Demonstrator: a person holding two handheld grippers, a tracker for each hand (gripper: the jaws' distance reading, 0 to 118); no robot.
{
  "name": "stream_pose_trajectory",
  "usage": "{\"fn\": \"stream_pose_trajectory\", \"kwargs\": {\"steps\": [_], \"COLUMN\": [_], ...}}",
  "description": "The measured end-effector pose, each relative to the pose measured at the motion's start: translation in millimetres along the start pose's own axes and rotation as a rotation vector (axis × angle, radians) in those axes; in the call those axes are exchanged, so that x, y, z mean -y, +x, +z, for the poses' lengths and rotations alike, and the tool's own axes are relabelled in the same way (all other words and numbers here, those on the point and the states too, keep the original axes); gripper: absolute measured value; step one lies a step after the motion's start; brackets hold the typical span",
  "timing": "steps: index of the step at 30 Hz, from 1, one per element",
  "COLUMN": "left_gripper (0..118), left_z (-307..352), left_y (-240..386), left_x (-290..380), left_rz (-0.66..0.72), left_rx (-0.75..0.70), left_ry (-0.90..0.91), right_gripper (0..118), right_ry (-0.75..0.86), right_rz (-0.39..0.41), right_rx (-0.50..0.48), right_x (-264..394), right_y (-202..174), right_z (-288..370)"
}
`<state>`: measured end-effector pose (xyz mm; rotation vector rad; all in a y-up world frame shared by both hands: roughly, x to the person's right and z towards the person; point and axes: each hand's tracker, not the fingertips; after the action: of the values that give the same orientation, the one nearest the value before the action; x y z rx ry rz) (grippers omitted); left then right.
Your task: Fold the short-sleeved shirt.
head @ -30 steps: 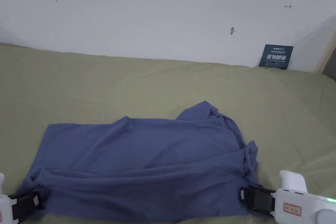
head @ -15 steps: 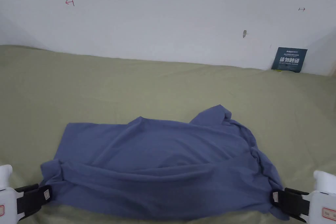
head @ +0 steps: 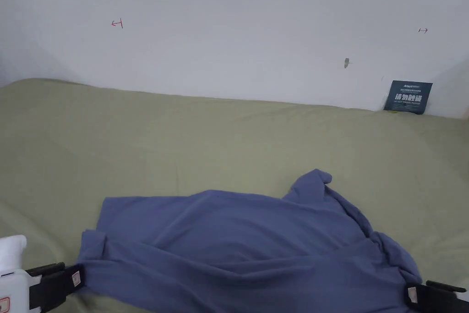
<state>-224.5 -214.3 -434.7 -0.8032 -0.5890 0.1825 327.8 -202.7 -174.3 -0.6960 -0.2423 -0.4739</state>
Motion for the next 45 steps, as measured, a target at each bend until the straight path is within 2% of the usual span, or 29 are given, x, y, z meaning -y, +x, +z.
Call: {"fn": "stream_pose_trajectory", "kwargs": {"steps": [5, 13, 18, 24, 25, 26, 27, 28, 29, 31, 32, 33, 36, 38, 41, 42, 43, 44, 45], "left_gripper": [1, 1, 1, 1, 4, 9, 15, 22, 28, 53, 62, 65, 65, 65, 64, 54, 28, 0, 0], "left_z": [34, 67, 74, 68, 67, 69, 75, 84, 95, 120, 134, 143, 168, 174, 174, 171, 165, 158, 157], "left_y": [-5, -17, -32, -47, -49, -48, -44, -42, -39, -30, -23, -16, 21, 56, 109, 123, 139, 156, 167], "left_x": [18, 67, 95, 117, 117, 116, 114, 110, 105, 92, 84, 77, 55, 47, 51, 55, 59, 65, 74], "left_rz": [0.033, 0.105, 0.173, 0.274, 0.29, 0.295, 0.292, 0.27, 0.264, 0.252, 0.251, 0.236, 0.141, 0.033, -0.131, -0.172, -0.218, -0.265, -0.291], "left_rx": [0.011, -0.007, -0.027, -0.028, -0.028, -0.038, -0.054, -0.087, -0.101, -0.114, -0.12, -0.137, -0.165, -0.129, -0.162, -0.154, -0.162, -0.175, -0.192], "left_ry": [-0.008, -0.122, -0.18, -0.231, -0.242, -0.248, -0.246, -0.228, -0.203, -0.109, -0.059, -0.018, 0.115, 0.168, 0.232, 0.221, 0.175, 0.145, 0.157], "right_gripper": [5, 5, 6, 7, 12, 24, 49, 61, 67, 68, 68, 68, 68, 67, 66, 60, 47, 19, 2], "right_ry": [-0.051, -0.198, -0.245, -0.249, -0.237, -0.229, -0.216, -0.192, -0.15, -0.065, -0.021, 0.02, 0.109, 0.177, 0.181, 0.173, 0.168, 0.168, 0.171], "right_rz": [0.011, -0.101, -0.135, -0.24, -0.27, -0.286, -0.292, -0.291, -0.292, -0.297, -0.288, -0.254, -0.092, 0.03, 0.175, 0.206, 0.241, 0.272, 0.293], "right_rx": [0.038, 0.126, 0.149, 0.135, 0.124, 0.123, 0.134, 0.127, 0.089, 0.046, 0.05, 0.062, 0.108, 0.161, 0.163, 0.161, 0.162, 0.18, 0.186], "right_x": [17, 68, 96, 111, 111, 109, 106, 102, 98, 90, 84, 79, 64, 63, 69, 73, 79, 85, 92], "right_y": [-1, 7, 11, 23, 23, 23, 23, 22, 22, 17, 11, 4, -31, -64, -110, -123, -137, -147, -156], "right_z": [19, 32, 41, 46, 50, 56, 64, 77, 90, 116, 130, 140, 159, 165, 164, 163, 161, 155, 152]}}
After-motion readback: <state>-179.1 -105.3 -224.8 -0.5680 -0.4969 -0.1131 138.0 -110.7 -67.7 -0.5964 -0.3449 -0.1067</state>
